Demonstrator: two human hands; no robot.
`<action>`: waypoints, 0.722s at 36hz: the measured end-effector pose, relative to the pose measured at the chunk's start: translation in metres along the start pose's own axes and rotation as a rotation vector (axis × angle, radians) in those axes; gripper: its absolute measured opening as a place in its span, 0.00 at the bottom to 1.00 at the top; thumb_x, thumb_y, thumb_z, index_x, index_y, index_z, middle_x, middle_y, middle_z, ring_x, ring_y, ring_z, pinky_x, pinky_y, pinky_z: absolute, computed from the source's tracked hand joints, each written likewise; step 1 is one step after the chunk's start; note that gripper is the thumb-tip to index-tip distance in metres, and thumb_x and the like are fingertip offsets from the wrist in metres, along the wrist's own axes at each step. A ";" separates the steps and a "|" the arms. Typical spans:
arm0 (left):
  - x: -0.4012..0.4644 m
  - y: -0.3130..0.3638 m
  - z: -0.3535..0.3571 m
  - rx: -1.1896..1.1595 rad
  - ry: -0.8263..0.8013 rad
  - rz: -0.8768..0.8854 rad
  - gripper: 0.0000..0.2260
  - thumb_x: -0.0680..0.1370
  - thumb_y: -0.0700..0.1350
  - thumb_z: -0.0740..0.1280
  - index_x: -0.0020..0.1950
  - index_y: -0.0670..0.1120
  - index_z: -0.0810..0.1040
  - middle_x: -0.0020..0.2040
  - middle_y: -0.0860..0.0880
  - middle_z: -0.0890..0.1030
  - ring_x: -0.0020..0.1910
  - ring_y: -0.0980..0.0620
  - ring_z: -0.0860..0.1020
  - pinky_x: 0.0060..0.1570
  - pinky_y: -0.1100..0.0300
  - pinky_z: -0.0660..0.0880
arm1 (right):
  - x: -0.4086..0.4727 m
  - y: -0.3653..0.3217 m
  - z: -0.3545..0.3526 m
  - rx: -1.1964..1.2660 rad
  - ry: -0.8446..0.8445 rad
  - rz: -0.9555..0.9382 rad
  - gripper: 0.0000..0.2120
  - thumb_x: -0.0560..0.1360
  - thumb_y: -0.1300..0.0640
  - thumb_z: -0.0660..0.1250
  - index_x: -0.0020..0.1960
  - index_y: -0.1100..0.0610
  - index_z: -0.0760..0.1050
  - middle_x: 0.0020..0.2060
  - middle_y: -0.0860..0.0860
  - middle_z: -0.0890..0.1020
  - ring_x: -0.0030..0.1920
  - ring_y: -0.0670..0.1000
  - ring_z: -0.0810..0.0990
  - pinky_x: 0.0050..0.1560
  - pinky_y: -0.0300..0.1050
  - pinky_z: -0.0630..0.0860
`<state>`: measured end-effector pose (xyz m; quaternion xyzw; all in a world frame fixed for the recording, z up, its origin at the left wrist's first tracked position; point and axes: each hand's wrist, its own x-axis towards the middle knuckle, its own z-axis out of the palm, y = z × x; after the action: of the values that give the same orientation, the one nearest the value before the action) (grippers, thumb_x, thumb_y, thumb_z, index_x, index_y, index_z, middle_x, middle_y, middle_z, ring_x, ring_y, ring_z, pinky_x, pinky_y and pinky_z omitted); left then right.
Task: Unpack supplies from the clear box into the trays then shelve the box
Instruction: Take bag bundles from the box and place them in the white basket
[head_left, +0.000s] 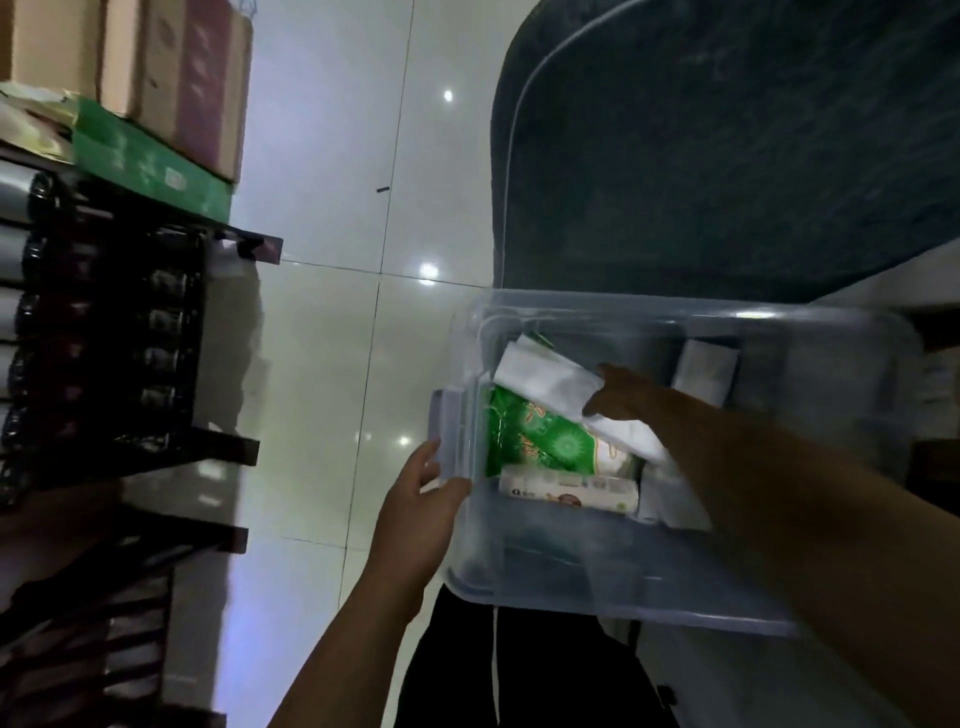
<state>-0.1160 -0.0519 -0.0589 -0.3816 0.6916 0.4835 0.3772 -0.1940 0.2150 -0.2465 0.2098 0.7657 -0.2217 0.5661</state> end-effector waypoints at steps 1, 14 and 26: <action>0.001 0.001 0.000 -0.007 -0.003 -0.010 0.23 0.77 0.47 0.69 0.71 0.60 0.71 0.65 0.51 0.78 0.58 0.53 0.78 0.60 0.48 0.76 | 0.004 0.001 0.002 -0.024 -0.005 0.000 0.50 0.70 0.51 0.76 0.80 0.56 0.48 0.77 0.61 0.60 0.74 0.62 0.65 0.71 0.52 0.66; -0.007 -0.001 0.015 -0.006 0.054 0.000 0.26 0.77 0.43 0.68 0.71 0.62 0.69 0.65 0.55 0.76 0.63 0.52 0.76 0.53 0.57 0.74 | 0.005 0.016 0.015 -0.103 0.195 -0.096 0.24 0.72 0.53 0.71 0.66 0.59 0.72 0.63 0.62 0.78 0.62 0.61 0.77 0.51 0.44 0.69; -0.008 0.012 0.007 0.024 0.023 -0.055 0.23 0.78 0.42 0.67 0.70 0.59 0.72 0.62 0.51 0.79 0.56 0.55 0.78 0.44 0.57 0.74 | -0.045 0.015 0.024 -0.137 0.055 -0.165 0.23 0.77 0.57 0.62 0.71 0.59 0.68 0.69 0.58 0.73 0.65 0.58 0.75 0.64 0.49 0.74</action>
<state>-0.1223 -0.0411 -0.0493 -0.4016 0.6910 0.4601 0.3868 -0.1540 0.2101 -0.2109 0.1126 0.8090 -0.2087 0.5379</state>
